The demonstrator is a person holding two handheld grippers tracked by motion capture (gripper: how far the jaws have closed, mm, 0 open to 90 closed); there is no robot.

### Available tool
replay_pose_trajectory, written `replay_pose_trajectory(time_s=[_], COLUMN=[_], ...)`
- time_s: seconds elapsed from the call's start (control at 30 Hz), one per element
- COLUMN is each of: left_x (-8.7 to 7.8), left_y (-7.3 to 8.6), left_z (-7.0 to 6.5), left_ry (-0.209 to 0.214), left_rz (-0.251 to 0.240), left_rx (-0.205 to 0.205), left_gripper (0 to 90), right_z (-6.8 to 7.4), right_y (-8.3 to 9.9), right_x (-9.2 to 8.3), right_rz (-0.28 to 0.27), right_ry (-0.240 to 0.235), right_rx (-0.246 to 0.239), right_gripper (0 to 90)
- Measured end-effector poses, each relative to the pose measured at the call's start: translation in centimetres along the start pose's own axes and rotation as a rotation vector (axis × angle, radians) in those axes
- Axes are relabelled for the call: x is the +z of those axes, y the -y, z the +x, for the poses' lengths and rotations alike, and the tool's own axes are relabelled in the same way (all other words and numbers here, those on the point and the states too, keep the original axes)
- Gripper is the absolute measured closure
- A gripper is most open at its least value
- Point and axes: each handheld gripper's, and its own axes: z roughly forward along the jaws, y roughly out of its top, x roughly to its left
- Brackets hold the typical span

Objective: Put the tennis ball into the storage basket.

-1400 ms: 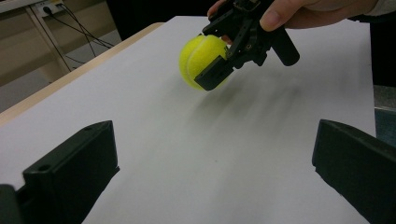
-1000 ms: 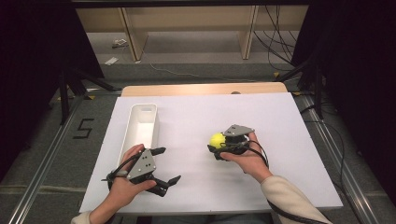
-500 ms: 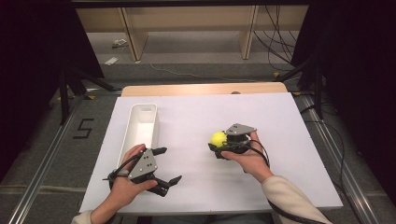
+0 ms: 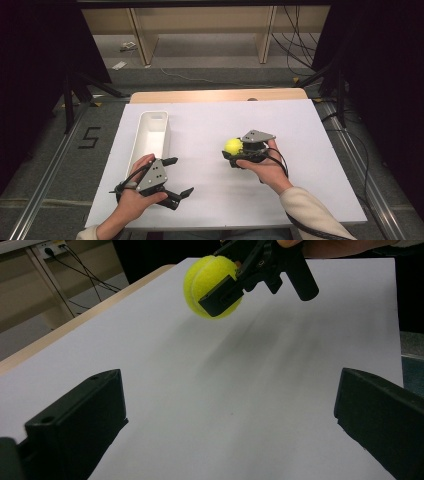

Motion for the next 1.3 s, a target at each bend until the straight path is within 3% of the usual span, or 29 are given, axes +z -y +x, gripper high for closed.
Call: replay_pose_trajectory(time_s=[1.3], left_x=[0.1], left_y=[-0.1], left_z=[-0.2], left_ry=[0.003], left_rz=[0.002], left_rx=[0.008], left_gripper=[0.0], right_z=[0.2], right_y=[-1.7], right_x=[-0.9], right_rz=[-0.06], right_ry=[-0.002], right_rx=[0.001], right_gripper=[25.9])
